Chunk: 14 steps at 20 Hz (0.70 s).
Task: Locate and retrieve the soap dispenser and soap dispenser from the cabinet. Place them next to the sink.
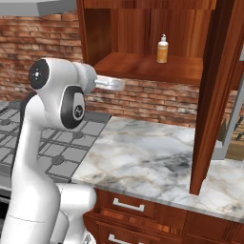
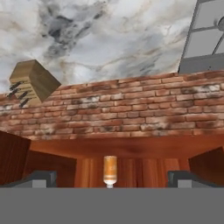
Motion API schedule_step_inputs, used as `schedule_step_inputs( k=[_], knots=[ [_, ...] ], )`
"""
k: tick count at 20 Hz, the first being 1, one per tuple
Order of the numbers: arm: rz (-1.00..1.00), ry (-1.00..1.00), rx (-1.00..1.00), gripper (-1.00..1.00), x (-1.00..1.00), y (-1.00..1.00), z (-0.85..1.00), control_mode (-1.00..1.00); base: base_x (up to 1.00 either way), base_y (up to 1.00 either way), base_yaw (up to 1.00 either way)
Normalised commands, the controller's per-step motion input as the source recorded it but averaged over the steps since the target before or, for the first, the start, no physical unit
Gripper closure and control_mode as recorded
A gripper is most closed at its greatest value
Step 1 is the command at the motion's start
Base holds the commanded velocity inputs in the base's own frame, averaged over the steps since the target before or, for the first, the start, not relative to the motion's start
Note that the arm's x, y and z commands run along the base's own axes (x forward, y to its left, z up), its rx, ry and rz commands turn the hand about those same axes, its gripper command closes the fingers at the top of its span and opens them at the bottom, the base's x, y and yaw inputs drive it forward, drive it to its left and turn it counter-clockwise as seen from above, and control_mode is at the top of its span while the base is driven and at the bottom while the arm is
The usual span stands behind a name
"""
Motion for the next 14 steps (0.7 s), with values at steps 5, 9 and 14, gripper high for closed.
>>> schedule_step_inputs(
  k=[5, 9, 14],
  knots=[
    [0.0, -0.01, 0.0, -1.0, 0.46, -0.28, 0.23, -1.0, 0.0, 0.0, 0.0],
    [0.0, 0.02, 0.0, -1.0, 0.5, -0.26, 0.02, -1.0, 0.0, 0.0, 0.0],
    [-0.01, -0.01, 0.0, -1.0, 0.53, -0.18, -0.11, -1.0, 0.0, 0.0, 0.0]
  ],
)
